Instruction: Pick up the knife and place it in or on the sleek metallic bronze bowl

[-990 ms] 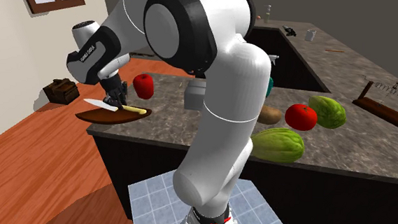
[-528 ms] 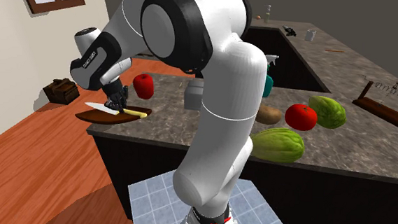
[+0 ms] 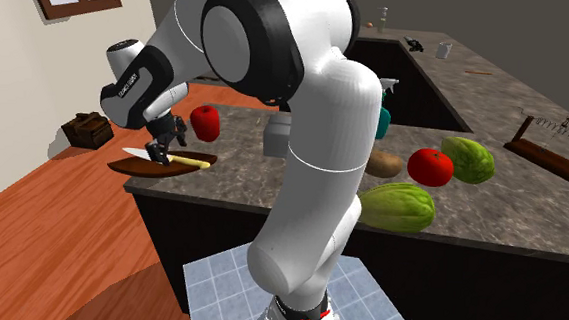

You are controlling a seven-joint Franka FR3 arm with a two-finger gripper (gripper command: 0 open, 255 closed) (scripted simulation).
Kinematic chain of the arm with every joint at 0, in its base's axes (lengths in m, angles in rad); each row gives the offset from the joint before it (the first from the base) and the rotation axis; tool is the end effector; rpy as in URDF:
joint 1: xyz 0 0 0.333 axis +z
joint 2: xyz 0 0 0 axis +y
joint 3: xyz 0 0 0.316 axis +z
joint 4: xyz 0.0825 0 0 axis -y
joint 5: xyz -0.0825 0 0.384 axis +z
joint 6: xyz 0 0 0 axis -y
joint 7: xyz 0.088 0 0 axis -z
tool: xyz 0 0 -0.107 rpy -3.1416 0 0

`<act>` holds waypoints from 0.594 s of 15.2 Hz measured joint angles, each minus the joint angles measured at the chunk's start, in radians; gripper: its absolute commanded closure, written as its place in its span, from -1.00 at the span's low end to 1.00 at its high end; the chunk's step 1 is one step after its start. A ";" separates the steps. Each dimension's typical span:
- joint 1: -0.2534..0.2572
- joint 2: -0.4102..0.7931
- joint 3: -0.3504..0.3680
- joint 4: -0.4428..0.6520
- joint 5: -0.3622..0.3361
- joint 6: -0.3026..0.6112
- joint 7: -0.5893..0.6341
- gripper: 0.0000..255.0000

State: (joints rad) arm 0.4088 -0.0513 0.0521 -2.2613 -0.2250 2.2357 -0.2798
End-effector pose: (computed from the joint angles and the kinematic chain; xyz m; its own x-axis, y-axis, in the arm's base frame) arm 0.4640 0.2231 0.3858 0.6412 0.7665 -0.0379 0.7591 -0.6262 0.1781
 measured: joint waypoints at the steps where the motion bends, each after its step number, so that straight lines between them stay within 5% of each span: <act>1: 0.000 0.000 0.000 0.000 0.000 0.000 0.000 -1.00; 9: 0.011 -0.061 0.010 0.062 0.023 -0.123 -0.014 -1.00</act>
State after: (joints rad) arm 0.4199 -0.1122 0.0623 -2.1994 -0.2023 2.1129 -0.2934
